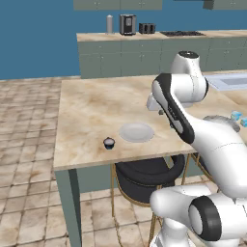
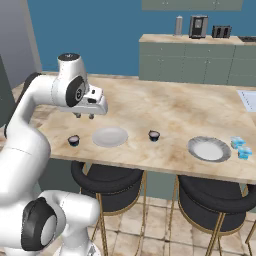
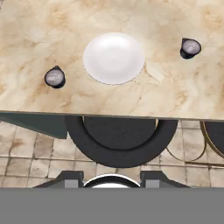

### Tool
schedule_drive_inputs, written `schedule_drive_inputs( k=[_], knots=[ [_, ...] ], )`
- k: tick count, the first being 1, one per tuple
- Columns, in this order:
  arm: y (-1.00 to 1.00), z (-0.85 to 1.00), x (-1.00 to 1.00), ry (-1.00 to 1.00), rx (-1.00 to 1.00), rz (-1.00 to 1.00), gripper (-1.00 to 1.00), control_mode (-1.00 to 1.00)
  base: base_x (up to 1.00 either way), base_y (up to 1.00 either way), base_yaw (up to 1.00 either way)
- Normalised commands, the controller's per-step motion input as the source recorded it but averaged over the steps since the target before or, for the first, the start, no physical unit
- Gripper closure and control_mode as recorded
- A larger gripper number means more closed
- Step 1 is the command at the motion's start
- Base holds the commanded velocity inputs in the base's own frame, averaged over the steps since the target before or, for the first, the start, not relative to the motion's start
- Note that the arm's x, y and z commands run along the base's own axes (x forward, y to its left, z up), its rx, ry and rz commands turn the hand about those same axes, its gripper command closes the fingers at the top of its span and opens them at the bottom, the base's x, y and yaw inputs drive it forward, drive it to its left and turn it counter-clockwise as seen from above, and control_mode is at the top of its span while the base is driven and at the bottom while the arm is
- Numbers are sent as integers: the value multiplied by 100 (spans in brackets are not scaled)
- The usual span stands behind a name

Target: Place two yogurt containers on each plate.

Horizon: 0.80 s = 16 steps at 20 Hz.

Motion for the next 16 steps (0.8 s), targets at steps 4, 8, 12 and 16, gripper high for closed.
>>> schedule_drive_inputs(
  k=[4, 8, 12, 16],
  knots=[
    [0, -1, -13, 0, 2, -1, -100, -100, 0, 0, 0],
    [76, -69, 1, 0, 0, -1, -100, -100, 0, 0, 0],
    [100, -73, 6, -4, 0, 0, -100, -100, 0, 0, 0],
    [87, -54, 17, 0, -1, -2, -100, -100, 0, 0, 0]
  ],
)
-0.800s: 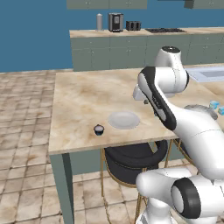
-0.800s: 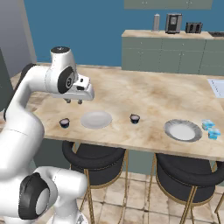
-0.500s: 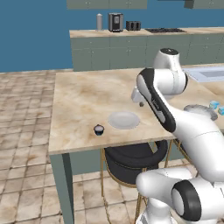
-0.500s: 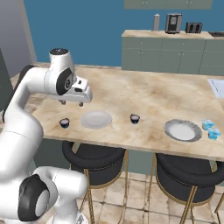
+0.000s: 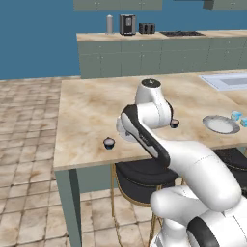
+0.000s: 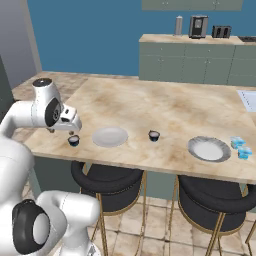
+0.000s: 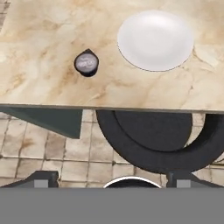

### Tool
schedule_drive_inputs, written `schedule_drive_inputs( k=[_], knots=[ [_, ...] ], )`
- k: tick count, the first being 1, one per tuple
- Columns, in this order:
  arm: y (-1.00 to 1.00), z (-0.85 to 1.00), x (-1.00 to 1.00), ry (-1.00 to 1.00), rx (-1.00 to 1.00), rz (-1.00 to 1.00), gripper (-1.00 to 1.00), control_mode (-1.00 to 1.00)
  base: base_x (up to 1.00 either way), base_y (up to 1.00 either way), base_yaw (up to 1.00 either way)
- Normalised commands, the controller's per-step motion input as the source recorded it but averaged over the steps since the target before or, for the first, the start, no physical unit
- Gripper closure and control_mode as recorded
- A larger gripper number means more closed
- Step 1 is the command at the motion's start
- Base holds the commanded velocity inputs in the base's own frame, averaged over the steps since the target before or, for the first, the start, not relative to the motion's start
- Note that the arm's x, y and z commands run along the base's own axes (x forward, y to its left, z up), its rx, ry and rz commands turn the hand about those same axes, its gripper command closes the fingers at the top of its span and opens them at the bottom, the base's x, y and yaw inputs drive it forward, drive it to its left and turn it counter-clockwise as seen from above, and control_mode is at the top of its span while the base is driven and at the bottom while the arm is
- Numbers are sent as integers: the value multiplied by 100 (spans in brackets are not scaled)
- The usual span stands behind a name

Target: Place two yogurt containers on each plate.

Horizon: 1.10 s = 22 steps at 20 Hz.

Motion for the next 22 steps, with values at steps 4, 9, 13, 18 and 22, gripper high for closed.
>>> schedule_drive_inputs(
  k=[4, 9, 13, 18, 22],
  knots=[
    [59, -36, 34, 0, -5, -6, -100, -100, 0, 0, 0],
    [42, -37, 70, -1, 0, -8, -100, -100, 0, 0, 0],
    [0, -35, 84, 0, -2, -8, -100, -100, 0, 0, 0],
    [1, -30, 59, 0, 2, -1, -100, -100, 0, 0, 0],
    [36, -23, 22, 0, 4, 1, -100, -100, 0, 0, 0]
  ],
)
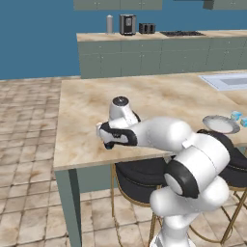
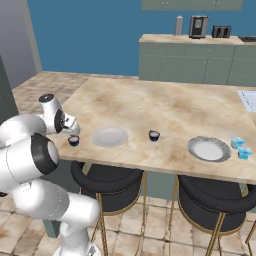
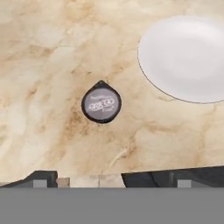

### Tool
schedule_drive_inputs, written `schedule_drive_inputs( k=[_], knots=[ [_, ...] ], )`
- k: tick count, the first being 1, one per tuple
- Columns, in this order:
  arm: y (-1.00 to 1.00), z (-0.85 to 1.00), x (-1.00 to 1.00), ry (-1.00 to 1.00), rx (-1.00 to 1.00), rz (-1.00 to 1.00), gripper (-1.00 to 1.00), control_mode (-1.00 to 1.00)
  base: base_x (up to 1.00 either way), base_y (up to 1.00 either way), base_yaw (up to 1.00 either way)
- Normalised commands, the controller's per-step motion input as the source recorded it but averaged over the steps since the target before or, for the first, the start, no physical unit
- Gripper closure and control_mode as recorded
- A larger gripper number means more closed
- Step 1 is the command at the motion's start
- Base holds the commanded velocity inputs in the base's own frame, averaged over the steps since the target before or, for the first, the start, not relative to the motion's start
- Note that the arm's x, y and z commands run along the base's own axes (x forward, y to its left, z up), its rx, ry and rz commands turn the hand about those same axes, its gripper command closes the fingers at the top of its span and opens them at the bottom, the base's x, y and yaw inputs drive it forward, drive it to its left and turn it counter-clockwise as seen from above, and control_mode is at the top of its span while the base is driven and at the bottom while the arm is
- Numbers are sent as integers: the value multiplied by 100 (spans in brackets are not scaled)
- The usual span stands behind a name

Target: Place two yogurt containers on each plate.

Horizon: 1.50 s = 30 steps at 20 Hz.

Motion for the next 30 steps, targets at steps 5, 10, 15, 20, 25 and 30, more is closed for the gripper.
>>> schedule_drive_inputs(
  k=[5, 10, 15, 20, 25, 30],
  knots=[
    [11, -44, 20, 8, -5, 5, -100, -100, 0, 0, 0],
    [0, -35, 39, 6, -3, 2, -100, -100, 0, 0, 0],
    [0, -19, 32, 1, 0, 2, -100, -100, 0, 0, 0],
    [1, -26, 28, 1, 0, 1, -100, -100, 0, 0, 0],
    [6, -28, 33, 2, 0, 0, -100, -100, 0, 0, 0],
    [27, -10, 37, 2, 0, 0, -100, -100, 0, 0, 0]
  ],
)
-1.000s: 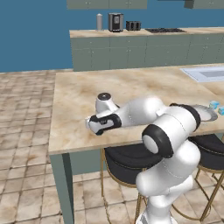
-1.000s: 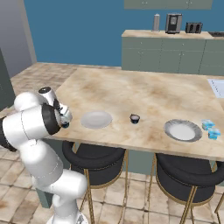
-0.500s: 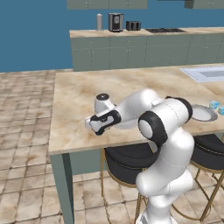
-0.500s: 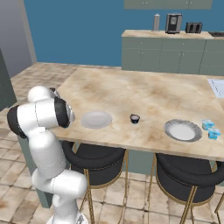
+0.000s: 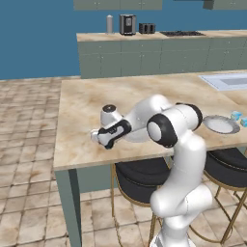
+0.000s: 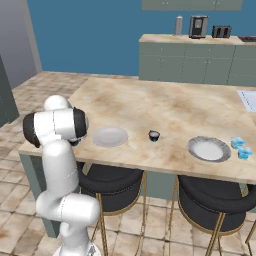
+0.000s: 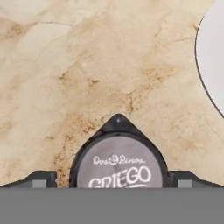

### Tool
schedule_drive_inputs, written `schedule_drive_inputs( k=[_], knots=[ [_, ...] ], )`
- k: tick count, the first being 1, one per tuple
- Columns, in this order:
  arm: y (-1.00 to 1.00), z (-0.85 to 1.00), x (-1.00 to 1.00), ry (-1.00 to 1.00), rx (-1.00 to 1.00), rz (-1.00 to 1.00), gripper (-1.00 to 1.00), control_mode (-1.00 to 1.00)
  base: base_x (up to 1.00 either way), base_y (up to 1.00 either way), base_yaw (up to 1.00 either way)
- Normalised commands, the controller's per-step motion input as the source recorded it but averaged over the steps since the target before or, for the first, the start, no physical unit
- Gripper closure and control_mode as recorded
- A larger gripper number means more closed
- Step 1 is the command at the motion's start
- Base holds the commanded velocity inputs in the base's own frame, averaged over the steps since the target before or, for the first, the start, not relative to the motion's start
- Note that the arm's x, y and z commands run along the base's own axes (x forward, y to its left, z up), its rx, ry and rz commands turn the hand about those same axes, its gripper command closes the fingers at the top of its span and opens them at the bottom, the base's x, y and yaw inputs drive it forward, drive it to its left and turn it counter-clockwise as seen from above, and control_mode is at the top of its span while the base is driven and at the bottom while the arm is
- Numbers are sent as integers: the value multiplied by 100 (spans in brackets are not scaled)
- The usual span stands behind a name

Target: Place two yogurt containers on each plate.

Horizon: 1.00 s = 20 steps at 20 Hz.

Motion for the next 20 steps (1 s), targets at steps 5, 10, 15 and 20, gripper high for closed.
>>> schedule_drive_inputs(
  k=[5, 10, 15, 20],
  knots=[
    [7, -36, 12, 2, -6, 0, -100, -100, 0, 0, 0],
    [0, -34, 0, 1, -6, 0, -100, -100, 0, 0, 0],
    [0, -21, 0, 0, -2, 0, 100, -100, 0, 0, 0],
    [-6, 3, -2, -1, 0, 0, 100, -100, 0, 0, 0]
  ],
)
